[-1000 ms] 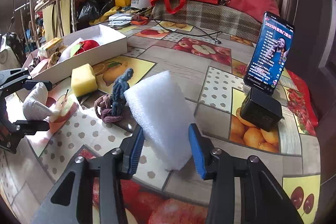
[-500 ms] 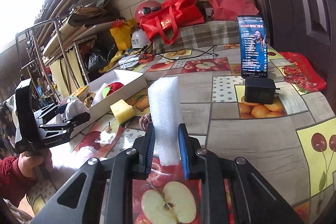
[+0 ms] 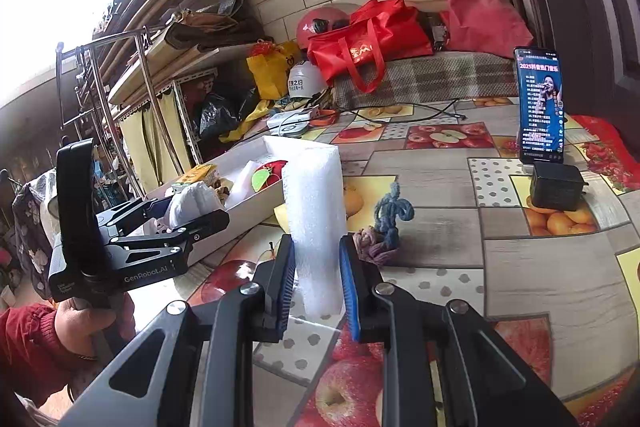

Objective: Organize soft objects
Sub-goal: 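Carry the sock with the left tool while the right tool carries the foam block over the box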

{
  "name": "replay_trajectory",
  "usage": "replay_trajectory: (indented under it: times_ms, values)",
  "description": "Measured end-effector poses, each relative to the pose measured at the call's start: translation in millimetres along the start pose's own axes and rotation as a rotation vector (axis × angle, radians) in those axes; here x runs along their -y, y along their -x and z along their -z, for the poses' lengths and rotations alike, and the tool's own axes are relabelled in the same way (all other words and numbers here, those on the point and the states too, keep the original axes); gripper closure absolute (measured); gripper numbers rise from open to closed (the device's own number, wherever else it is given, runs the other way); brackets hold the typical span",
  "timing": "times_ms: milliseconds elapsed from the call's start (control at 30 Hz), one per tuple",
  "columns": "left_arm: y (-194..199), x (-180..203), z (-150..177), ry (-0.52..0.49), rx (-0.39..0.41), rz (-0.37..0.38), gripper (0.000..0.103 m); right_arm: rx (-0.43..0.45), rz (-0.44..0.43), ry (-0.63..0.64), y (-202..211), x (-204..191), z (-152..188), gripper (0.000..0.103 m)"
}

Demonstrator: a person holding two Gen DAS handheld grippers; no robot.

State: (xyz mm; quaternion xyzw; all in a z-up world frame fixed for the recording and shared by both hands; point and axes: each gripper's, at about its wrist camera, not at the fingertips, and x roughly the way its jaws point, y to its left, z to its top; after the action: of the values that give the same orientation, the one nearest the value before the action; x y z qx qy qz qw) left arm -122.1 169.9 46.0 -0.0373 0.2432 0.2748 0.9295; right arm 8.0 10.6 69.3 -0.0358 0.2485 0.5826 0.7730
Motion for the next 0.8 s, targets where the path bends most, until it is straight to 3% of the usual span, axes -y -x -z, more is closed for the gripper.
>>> replay_trajectory:
  times_ms: [533, 800]
  values:
    - [8, -14, 0, 0.012, 0.051, -0.018, 0.033, 0.010, -0.015, 0.053, -34, -41, -7, 0.082]
    - [13, -41, 1, 0.026, 0.111, -0.100, 0.033, 0.016, -0.027, 0.072, -50, -59, -11, 0.082]
